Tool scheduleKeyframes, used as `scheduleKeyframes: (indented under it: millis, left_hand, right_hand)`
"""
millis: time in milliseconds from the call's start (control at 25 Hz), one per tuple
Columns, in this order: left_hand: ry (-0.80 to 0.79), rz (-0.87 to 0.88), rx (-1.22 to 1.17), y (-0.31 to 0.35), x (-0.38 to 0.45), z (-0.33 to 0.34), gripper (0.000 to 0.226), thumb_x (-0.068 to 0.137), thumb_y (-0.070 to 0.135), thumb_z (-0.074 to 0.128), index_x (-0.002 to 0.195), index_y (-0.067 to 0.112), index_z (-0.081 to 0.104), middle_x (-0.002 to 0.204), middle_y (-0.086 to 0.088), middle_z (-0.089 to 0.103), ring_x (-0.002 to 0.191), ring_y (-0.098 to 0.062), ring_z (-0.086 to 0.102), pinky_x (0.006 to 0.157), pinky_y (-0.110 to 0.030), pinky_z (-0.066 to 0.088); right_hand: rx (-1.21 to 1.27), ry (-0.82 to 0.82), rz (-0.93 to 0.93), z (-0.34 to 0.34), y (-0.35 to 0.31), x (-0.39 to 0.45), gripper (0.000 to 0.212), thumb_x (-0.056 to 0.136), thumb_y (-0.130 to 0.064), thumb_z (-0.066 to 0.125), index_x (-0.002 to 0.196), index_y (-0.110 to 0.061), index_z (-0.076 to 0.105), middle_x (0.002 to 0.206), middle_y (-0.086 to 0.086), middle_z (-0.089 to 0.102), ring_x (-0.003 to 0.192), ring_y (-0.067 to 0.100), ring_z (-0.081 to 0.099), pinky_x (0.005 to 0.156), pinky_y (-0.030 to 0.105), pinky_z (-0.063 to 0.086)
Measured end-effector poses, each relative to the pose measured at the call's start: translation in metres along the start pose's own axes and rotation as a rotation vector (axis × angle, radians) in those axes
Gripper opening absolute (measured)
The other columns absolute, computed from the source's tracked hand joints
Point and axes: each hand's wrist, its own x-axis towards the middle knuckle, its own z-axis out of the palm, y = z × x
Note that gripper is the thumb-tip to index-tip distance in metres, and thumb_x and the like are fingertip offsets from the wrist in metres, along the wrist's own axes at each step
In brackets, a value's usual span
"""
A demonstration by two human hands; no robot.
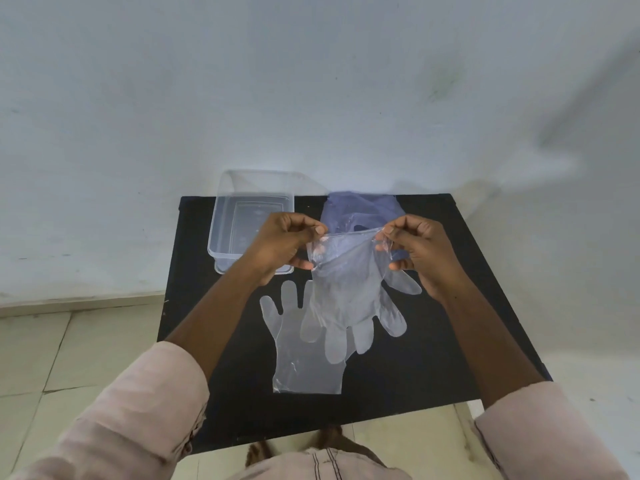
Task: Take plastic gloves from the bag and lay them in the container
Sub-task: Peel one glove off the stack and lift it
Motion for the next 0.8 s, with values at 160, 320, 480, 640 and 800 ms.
scheduleKeyframes:
  millis: [160, 320, 480, 640, 800]
  left_hand:
    - [0.046, 0.011, -0.038, -0.004, 0.006, 0.012, 0.013, 0.091, 0.016, 0.065, 0.096, 0.006, 0.072, 0.086, -0.004, 0.071, 0.065, -0.008, 0.067, 0.052, -0.029, 0.059]
    - [0.034, -0.050, -0.059, -0.005, 0.010, 0.023, 0.025, 0.080, 0.015, 0.077, 0.104, 0.011, 0.073, 0.092, -0.002, 0.077, 0.076, -0.008, 0.073, 0.053, -0.029, 0.058]
    - [0.109, -0.059, -0.040, -0.010, 0.017, 0.036, 0.017, 0.079, 0.015, 0.077, 0.094, 0.008, 0.077, 0.089, -0.004, 0.078, 0.077, -0.012, 0.074, 0.057, -0.032, 0.061]
    - [0.144, -0.044, -0.042, -0.009, 0.020, 0.045, 0.009, 0.081, 0.015, 0.074, 0.088, 0.009, 0.076, 0.082, 0.001, 0.078, 0.074, -0.011, 0.074, 0.057, -0.031, 0.060]
    - [0.235, 0.022, -0.012, -0.002, 0.025, 0.056, 0.008, 0.086, 0.018, 0.071, 0.088, 0.011, 0.074, 0.088, -0.001, 0.076, 0.082, -0.011, 0.073, 0.059, -0.031, 0.061]
  right_hand:
    - [0.000, 0.001, 0.002, -0.007, 0.004, 0.013, 0.010, 0.091, -0.011, 0.060, 0.085, -0.010, 0.067, 0.089, 0.009, 0.074, 0.081, 0.021, 0.071, 0.050, 0.025, 0.054]
    - [0.006, -0.027, 0.006, -0.023, 0.004, 0.029, 0.012, 0.091, -0.009, 0.059, 0.082, -0.011, 0.068, 0.081, 0.003, 0.074, 0.077, 0.016, 0.070, 0.052, 0.025, 0.054]
    - [0.024, -0.065, 0.009, -0.039, 0.006, 0.044, 0.015, 0.091, -0.007, 0.058, 0.080, -0.011, 0.067, 0.078, 0.001, 0.073, 0.072, 0.013, 0.069, 0.050, 0.024, 0.053]
    - [0.003, -0.088, 0.011, -0.048, 0.013, 0.055, 0.010, 0.091, -0.008, 0.059, 0.084, -0.007, 0.067, 0.078, -0.002, 0.074, 0.072, 0.012, 0.071, 0.052, 0.024, 0.056]
    - [-0.054, -0.079, -0.003, -0.055, 0.025, 0.064, 0.010, 0.091, -0.012, 0.060, 0.083, -0.011, 0.067, 0.088, 0.008, 0.074, 0.084, 0.022, 0.071, 0.053, 0.028, 0.055]
